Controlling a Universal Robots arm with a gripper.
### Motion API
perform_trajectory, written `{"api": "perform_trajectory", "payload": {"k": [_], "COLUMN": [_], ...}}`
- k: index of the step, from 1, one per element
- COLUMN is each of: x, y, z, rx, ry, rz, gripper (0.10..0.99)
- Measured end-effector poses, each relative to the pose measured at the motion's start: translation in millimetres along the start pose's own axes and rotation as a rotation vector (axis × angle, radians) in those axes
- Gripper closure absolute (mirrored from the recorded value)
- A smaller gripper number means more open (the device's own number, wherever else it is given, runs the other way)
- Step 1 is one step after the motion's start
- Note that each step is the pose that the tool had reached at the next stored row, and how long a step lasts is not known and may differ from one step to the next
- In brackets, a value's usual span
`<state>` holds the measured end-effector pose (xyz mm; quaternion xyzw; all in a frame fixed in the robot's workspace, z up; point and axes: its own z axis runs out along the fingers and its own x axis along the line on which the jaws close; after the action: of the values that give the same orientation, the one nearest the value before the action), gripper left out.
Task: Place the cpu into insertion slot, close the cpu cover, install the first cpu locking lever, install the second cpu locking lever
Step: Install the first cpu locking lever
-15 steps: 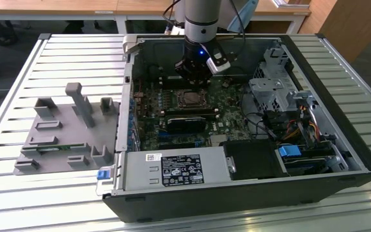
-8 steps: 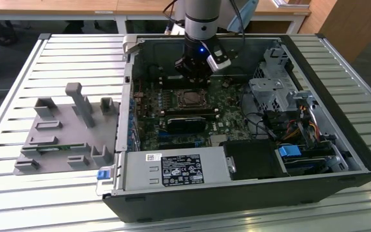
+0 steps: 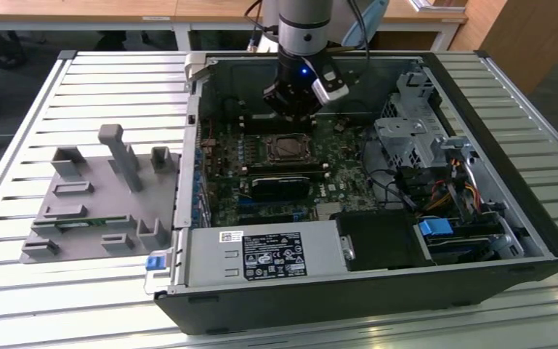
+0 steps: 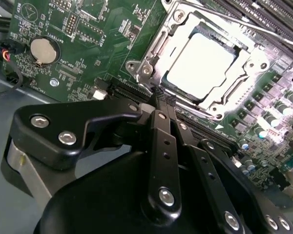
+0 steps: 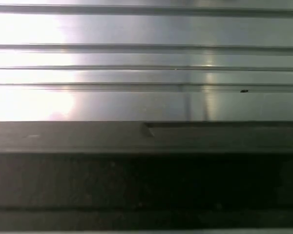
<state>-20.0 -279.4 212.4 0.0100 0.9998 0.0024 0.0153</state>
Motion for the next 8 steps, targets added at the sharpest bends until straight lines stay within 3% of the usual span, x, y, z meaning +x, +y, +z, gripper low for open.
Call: {"api": "perform_trajectory", "payload": {"k": [8], "x": [-0.2], "y": [-3.8], "z": [0.0], "rx": [0.000], "ry": [0.0000], "rz": [0.000], "gripper": [0.980]}}
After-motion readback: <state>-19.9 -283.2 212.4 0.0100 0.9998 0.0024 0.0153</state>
